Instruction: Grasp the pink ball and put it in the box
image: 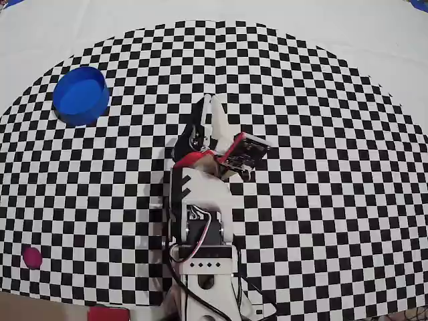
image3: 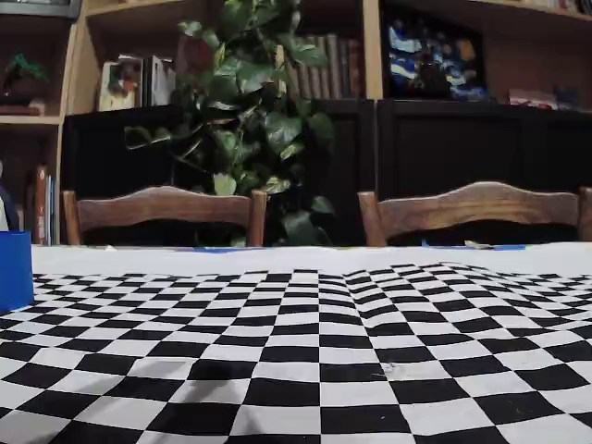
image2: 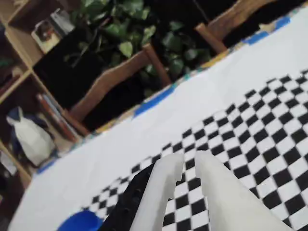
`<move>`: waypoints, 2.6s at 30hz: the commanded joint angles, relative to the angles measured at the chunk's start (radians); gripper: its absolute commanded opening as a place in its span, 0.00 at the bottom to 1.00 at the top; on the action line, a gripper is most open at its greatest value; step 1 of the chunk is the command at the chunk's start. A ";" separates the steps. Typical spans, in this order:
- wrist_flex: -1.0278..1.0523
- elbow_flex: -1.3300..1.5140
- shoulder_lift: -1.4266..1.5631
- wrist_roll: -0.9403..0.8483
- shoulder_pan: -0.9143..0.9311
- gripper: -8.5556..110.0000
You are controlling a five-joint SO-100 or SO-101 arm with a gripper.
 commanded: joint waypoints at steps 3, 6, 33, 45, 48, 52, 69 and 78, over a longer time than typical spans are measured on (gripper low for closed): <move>-0.012 0.008 -0.011 -0.307 -0.005 0.07; -0.012 0.008 -0.012 -0.445 -0.005 0.07; 0.012 0.008 -0.032 -0.543 -0.005 0.39; -0.072 0.008 -0.078 -0.548 -0.064 0.39; -0.072 0.008 -0.078 -0.548 -0.100 0.38; -0.092 0.008 -0.078 -0.548 -0.150 0.38; -0.135 0.008 -0.117 -0.548 -0.396 0.38; -0.141 0.008 -0.126 -0.548 -0.506 0.38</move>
